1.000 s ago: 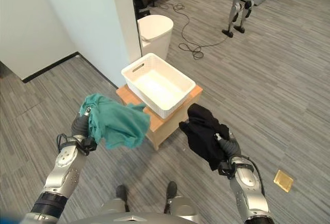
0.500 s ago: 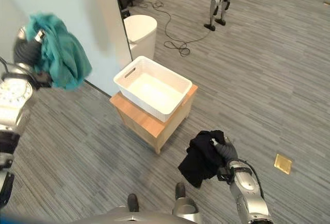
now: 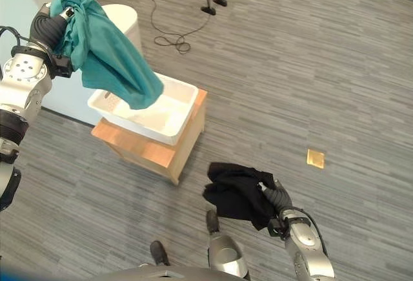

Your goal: Pick up bed clothes into laundry basket.

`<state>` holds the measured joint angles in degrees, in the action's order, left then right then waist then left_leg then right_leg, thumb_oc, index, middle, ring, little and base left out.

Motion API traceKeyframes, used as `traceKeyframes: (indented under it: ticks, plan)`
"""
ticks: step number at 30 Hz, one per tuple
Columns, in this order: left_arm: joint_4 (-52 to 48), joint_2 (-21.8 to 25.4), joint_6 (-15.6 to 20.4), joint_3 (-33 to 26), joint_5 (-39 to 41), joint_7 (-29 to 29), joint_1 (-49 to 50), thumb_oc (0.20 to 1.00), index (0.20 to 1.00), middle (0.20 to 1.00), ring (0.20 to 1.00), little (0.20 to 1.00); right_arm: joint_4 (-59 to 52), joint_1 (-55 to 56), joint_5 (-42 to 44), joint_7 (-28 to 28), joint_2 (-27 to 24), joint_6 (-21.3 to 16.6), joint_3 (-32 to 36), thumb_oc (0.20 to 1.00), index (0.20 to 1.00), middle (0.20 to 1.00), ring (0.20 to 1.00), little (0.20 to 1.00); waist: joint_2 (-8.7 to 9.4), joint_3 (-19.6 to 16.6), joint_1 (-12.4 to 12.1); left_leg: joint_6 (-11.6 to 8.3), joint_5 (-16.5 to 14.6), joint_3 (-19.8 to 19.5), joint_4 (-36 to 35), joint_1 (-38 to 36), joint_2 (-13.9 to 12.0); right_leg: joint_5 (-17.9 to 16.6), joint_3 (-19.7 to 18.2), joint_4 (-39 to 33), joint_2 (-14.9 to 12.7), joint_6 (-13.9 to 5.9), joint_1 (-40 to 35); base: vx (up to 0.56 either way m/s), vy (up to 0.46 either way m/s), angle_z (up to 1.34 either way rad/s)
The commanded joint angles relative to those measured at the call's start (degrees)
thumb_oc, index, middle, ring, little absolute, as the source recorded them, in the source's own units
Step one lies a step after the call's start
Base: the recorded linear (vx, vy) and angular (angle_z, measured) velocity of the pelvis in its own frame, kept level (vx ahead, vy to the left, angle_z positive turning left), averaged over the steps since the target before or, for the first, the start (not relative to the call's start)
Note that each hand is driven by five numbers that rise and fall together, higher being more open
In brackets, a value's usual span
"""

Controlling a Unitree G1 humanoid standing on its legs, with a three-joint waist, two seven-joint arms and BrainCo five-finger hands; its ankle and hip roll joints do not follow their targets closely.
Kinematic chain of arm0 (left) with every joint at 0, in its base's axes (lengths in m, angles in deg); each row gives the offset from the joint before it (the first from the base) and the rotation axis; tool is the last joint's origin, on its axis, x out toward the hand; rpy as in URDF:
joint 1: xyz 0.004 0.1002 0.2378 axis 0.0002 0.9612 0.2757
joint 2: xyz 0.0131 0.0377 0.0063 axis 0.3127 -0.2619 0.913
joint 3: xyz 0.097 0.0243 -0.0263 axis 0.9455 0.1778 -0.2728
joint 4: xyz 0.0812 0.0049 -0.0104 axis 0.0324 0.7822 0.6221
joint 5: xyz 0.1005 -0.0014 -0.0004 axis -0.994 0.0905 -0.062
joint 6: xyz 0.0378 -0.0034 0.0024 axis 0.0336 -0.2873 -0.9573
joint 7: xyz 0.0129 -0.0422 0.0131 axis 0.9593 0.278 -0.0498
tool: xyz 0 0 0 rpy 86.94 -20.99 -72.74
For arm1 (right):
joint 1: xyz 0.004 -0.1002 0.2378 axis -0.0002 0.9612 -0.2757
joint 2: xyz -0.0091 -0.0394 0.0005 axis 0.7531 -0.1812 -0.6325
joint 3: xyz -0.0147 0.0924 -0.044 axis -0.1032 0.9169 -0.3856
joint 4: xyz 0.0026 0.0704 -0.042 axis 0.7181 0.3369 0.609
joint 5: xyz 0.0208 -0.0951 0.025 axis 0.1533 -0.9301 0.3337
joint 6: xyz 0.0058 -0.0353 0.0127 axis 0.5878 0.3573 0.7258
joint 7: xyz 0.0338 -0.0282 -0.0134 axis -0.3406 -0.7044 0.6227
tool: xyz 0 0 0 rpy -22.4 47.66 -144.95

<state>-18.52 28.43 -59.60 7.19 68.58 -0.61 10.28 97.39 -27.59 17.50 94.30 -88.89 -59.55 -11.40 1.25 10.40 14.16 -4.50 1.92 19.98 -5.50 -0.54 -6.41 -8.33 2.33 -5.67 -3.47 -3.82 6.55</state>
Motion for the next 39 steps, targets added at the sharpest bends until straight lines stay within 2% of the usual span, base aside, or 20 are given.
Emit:
traceKeyframes:
  ticks: [1, 6, 7, 9, 17, 20, 21, 22, 23, 24, 25, 26, 27, 28, 29, 30, 34, 36, 39]
  plan:
    - [4.8, 2.2, 2.4, -0.6, 2.5, -0.1, -11.6, 0.200, 0.200, 0.200, 0.200, 0.200, -4.2, -1.5, 2.3, 1.4, -1.9, -2.7, 1.2, 0.200, 0.200, 0.200, 0.200, 0.200, -0.32, 0.1, -1.4, -1.32, 0.4, 0.3, 0.5, -1.8, -1.5, 5.7, 2.2, 2.9, -3.0, -6.23, -2.1, 0.02, 0.018, -0.09]
    - [7.6, 2.1, 2.8, -0.5, 4.2, -1.0, -15.4, 0.200, 0.200, 0.200, 0.200, 0.200, -4.1, -0.8, 2.2, 1.5, -2.2, -2.7, 1.5, 0.200, 0.200, 0.200, 0.200, 0.200, -0.53, 1.3, -0.2, -1.52, 0.7, 1.4, 0.5, -0.5, -1.5, 5.0, 1.3, 2.9, -2.8, -6.33, 0.2, -0.01, 0.008, -0.13]
    - [8.9, 2.7, 2.7, 0.3, 4.1, -0.9, -17.1, 0.200, 0.200, 0.200, 0.200, 0.200, -3.9, -0.6, 2.3, 1.3, -2.7, -2.6, 1.8, 0.200, 0.200, 0.200, 0.200, 0.200, -0.36, 2.4, 0.7, -1.62, 1.0, 1.8, 0.5, 0.8, -1.5, 4.5, 0.7, 3.1, -2.6, -6.29, 2.0, -0.04, -0.005, -0.12]
    - [9.3, 3.5, 2.7, 1.2, 2.8, -1.1, -18.3, 0.200, 0.200, 0.200, 0.200, 0.200, -3.7, -0.8, 2.3, 1.3, -2.8, -2.7, 1.7, 0.200, 0.200, 0.200, 0.200, 0.200, -0.22, 3.2, 1.1, -1.71, 1.2, 2.1, 0.5, 1.6, -1.5, 4.3, 0.1, 3.1, -2.5, -6.20, 3.1, -0.03, -0.019, -0.18]
    - [11.7, 5.4, 3.0, 0.8, -0.5, -0.9, -17.4, 0.200, 0.200, 0.200, 0.200, 0.200, -4.0, -2.0, 2.7, 1.5, -2.5, -3.5, -0.1, 0.200, 0.200, 0.200, 0.200, 0.200, 0.07, 7.7, 2.2, -1.99, 2.0, 3.2, 0.5, 6.0, -1.2, 2.5, -1.4, 2.8, -2.5, -6.03, 8.2, -0.05, -0.005, -0.13]
    - [14.7, 5.0, 1.9, -0.1, -2.9, -1.6, -16.9, 0.200, 0.200, 0.200, 0.200, 0.200, -3.9, -1.8, 3.4, 1.4, -2.0, -3.7, -0.7, 0.200, 0.200, 0.200, 0.200, 0.200, 0.31, 8.9, 2.8, -2.13, 2.2, 3.6, 0.5, 7.5, -1.5, 2.1, -1.8, 2.7, -2.2, -5.94, 9.8, -0.04, -0.021, -0.10]
    - [17.9, 4.7, 0.5, 0.3, -5.9, -1.6, -17.0, 0.200, 0.200, 0.200, 0.200, 0.200, -3.2, -1.9, 3.5, 1.2, -1.8, -3.5, -1.3, 0.200, 0.200, 0.200, 0.200, 0.200, 0.46, 9.1, 3.1, -2.17, 2.3, 3.7, 0.5, 7.8, -1.5, 2.0, -2.0, 2.8, -2.1, -5.88, 10.3, -0.03, -0.036, -0.17]
    - [21.5, 4.8, -1.4, 2.7, -13.2, -1.4, -18.6, 0.200, 0.200, 0.200, 0.200, 0.200, -3.2, -1.7, 3.5, 1.2, -1.7, -3.3, -1.8, 0.200, 0.200, 0.200, 0.200, 0.200, 0.70, 9.4, 3.3, -2.29, 2.5, 4.0, 0.5, 7.9, -1.7, 1.8, -2.3, 2.8, -1.8, -5.74, 10.8, -0.02, -0.036, -0.15]
    - [22.3, 4.7, -1.7, 3.1, -15.2, -1.4, -18.9, 0.200, 0.200, 0.200, 0.200, 0.200, -3.1, -1.6, 3.5, 1.3, -1.8, -3.2, -2.0, 0.200, 0.200, 0.200, 0.200, 0.200, 0.88, 9.5, 3.5, -2.33, 2.4, 4.2, 0.5, 7.8, -1.8, 1.8, -2.5, 2.8, -1.7, -5.75, 10.9, -0.01, -0.027, -0.12]
    - [22.4, 4.7, -1.7, 3.1, -15.2, -1.4, -18.9, 0.200, 0.200, 0.200, 0.200, 0.200, -3.1, -1.6, 3.5, 1.3, -1.8, -3.2, -2.0, 0.200, 0.200, 0.200, 0.200, 0.200, 0.91, 9.5, 3.4, -2.33, 2.4, 4.2, 0.5, 7.8, -1.8, 1.8, -2.5, 2.8, -1.7, -5.75, 10.9, 0.00, -0.032, -0.09]
    - [23.0, 3.5, -1.9, -1.1, -10.4, -0.9, -16.1, 0.200, 0.200, 0.200, 0.200, 0.200, -3.6, -0.7, 3.8, 1.4, -1.5, -3.0, -1.7, 0.200, 0.200, 0.200, 0.200, 0.200, 1.29, 9.4, 3.6, -2.35, 2.3, 4.5, 0.5, 7.5, -1.9, 1.9, -2.8, 2.9, -1.6, -5.76, 10.9, 0.10, 0.023, -0.09]
    - [23.6, 3.2, -2.4, -1.7, -10.3, -0.6, -15.6, 0.542, 0.542, 0.542, 0.542, 0.542, -3.7, -0.3, 3.7, 1.4, -1.7, -3.1, -1.6, 0.200, 0.200, 0.200, 0.200, 0.200, 0.85, 8.9, 3.5, -2.68, 0.7, 3.9, 0.5, 6.8, -1.8, 3.0, -3.1, 2.5, -1.7, -6.21, 10.2, 0.01, -0.022, -0.11]
    - [23.6, 3.2, -2.3, -1.8, -10.3, -0.6, -15.6, 0.768, 0.768, 0.768, 0.768, 0.768, -3.8, -0.2, 3.7, 1.4, -1.8, -3.1, -1.6, 0.200, 0.200, 0.200, 0.200, 0.200, 1.15, 9.2, 3.6, -2.36, 2.2, 4.7, 0.5, 7.3, -1.9, 1.9, -2.9, 2.8, -1.6, -5.72, 10.9, 0.10, 0.036, -0.10]
    - [23.9, 3.2, -2.9, -1.2, -11.2, -0.3, -16.1, 1.000, 1.000, 1.000, 1.000, 1.000, -3.6, -0.1, 3.7, 1.3, -1.9, -2.9, -1.5, 0.200, 0.200, 0.200, 0.200, 0.200, 0.75, 8.7, 3.5, -2.67, 0.6, 4.0, 0.5, 6.6, -1.8, 3.1, -3.1, 2.5, -1.6, -6.15, 10.1, 0.01, -0.024, -0.09]
    - [23.4, 3.7, -2.7, 0.0, -11.9, -0.5, -18.0, 1.000, 1.000, 1.000, 1.000, 1.000, -3.7, 0.0, 3.6, 1.5, -2.1, -2.8, -1.2, 0.200, 0.200, 0.200, 0.200, 0.200, 0.45, 8.3, 3.3, -2.72, 0.5, 4.1, 0.5, 6.2, -1.8, 3.2, -3.1, 2.4, -1.6, -6.10, 9.7, 0.01, -0.024, -0.06]
    - [23.4, 3.7, -2.7, 0.0, -11.9, -0.5, -18.0, 1.000, 1.000, 1.000, 1.000, 1.000, -3.7, -0.1, 3.6, 1.6, -2.1, -2.8, -1.2, 0.200, 0.200, 0.200, 0.200, 0.200, 0.82, 8.6, 3.4, -2.40, 2.0, 4.8, 0.5, 6.7, -1.9, 2.1, -2.9, 2.8, -1.6, -5.62, 10.4, -0.08, -0.070, -0.03]
    - [21.5, 4.0, -2.1, 1.8, -11.6, -1.7, -20.9, 1.000, 1.000, 1.000, 1.000, 1.000, -3.3, -0.2, 3.5, 1.8, -2.6, -2.7, -1.7, 0.200, 0.200, 0.200, 0.200, 0.200, -0.20, 7.9, 2.7, -2.41, 2.1, 4.2, 0.5, 6.1, -1.8, 2.4, -2.3, 2.6, -1.8, -5.51, 9.4, -0.02, -0.023, 0.02]
    - [17.6, 3.5, -0.3, 2.9, -9.7, -2.5, -22.1, 1.000, 1.000, 1.000, 1.000, 1.000, -2.9, -0.3, 3.6, 2.0, -3.2, -2.6, -2.0, 0.200, 0.200, 0.200, 0.200, 0.200, -0.90, 6.9, 1.7, -2.38, 2.1, 2.7, 0.5, 5.4, -1.7, 3.1, -1.0, 2.5, -2.0, -5.43, 7.5, 0.02, -0.063, 0.21]
    - [10.4, 3.7, 1.4, 5.4, -9.3, -3.3, -22.6, 1.000, 1.000, 1.000, 1.000, 1.000, -0.9, -0.5, 10.3, 1.1, -1.8, -2.9, 1.8, 0.200, 0.200, 0.200, 0.200, 0.200, -1.18, 5.8, 1.1, -2.18, 1.9, 0.9, 0.5, 4.4, -1.5, 3.6, 0.4, 2.6, -2.4, -5.28, 5.3, 0.01, -0.053, 0.43]
